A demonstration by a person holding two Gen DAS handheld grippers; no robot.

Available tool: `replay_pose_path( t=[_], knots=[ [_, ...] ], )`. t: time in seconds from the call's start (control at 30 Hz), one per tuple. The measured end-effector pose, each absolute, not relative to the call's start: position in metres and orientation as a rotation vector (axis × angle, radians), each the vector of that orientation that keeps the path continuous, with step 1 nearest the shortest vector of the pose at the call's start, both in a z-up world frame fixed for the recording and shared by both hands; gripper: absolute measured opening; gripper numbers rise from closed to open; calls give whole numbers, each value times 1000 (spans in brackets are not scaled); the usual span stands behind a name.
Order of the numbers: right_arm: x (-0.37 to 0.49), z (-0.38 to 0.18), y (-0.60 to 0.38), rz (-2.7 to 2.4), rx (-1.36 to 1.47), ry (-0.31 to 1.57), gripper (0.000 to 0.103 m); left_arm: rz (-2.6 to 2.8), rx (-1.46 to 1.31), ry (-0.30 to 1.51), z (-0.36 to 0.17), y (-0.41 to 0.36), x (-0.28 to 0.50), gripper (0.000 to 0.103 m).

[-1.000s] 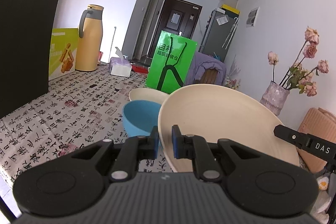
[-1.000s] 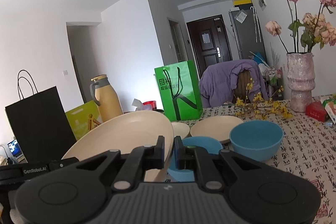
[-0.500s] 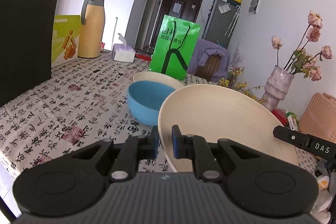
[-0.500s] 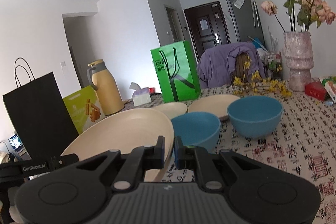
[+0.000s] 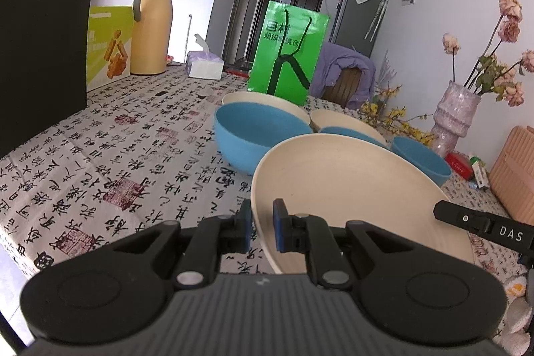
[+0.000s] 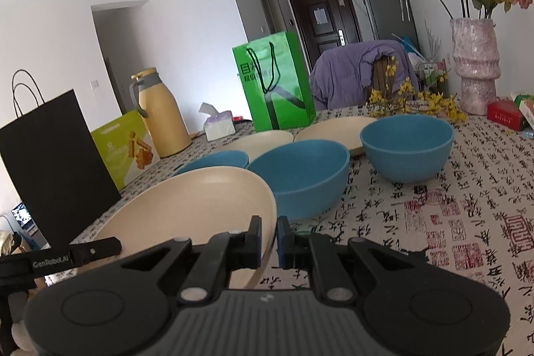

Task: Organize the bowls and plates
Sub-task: 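Lower the held cream plates onto the cloth beside the blue bowls with both grippers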

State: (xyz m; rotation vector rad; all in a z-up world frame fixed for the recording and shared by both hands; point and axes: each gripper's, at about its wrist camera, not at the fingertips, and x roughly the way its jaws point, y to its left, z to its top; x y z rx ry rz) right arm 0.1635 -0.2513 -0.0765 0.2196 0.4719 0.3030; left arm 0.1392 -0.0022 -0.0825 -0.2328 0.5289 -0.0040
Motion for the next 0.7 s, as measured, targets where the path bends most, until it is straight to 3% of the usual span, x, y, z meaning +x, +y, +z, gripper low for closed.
replay_pose_path(
  t=[0.7],
  knots=[
    [189,-115,-237,296,173,565,9,22,-222,621,-122,4,162,13]
  ],
)
